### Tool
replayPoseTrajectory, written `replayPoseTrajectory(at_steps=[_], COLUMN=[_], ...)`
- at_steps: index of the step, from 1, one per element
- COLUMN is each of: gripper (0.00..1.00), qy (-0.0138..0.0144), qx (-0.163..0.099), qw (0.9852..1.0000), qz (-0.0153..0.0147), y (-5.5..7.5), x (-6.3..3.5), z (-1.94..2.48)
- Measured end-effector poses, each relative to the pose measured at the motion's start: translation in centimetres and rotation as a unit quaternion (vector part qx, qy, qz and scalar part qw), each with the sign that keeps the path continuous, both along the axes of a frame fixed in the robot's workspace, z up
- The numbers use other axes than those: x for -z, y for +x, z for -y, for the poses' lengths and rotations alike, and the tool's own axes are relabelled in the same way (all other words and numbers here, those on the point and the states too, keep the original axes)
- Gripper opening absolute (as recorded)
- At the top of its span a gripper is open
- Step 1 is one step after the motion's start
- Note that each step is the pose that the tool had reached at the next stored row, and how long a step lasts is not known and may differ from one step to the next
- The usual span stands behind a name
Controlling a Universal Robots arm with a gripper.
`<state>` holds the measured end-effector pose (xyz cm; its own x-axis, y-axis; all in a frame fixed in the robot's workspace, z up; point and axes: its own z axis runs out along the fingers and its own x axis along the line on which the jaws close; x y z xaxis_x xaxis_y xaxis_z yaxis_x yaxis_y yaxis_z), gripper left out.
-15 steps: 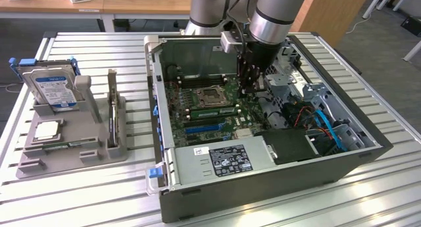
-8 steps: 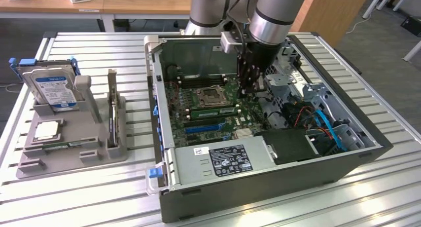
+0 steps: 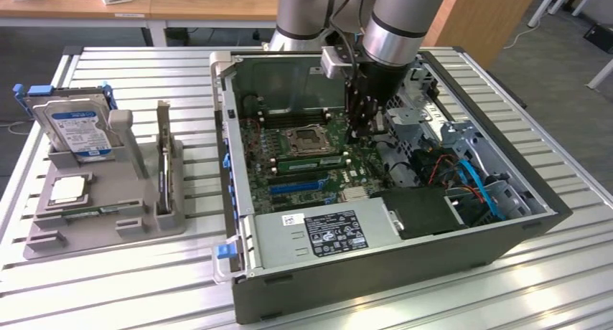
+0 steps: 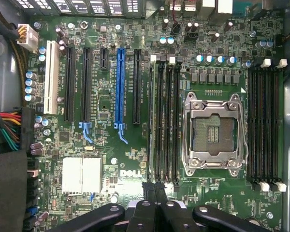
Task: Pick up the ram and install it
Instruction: 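Press down the ram until it locks into place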
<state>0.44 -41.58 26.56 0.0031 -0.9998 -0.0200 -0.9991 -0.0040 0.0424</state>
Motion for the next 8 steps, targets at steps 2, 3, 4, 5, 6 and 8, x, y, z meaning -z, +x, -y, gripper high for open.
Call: replayPoseTrajectory(at_steps=[2, 3, 4, 5, 6, 8], gripper=[0.11, 0.11, 0.11, 0.11, 0.11, 0.11], qy=[0.0001, 0.0002, 0.0001, 0.0, -0.0001, -0.0001], qx=[0.0, 0.0, 0.0, 0.0, 0.0, 0.0], qw=[1.0, 1.0, 1.0, 1.0, 1.0, 1.0], qz=[0.0001, 0.0001, 0.0, 0.0, -0.0001, -0.0001], y=[0.0, 0.0, 0.0, 0.0, 0.0, 0.0], x=[0.05, 0.1, 0.14, 0.16, 0.18, 0.18], z=[0.0, 0.0, 0.0, 0.0, 0.0, 0.0])
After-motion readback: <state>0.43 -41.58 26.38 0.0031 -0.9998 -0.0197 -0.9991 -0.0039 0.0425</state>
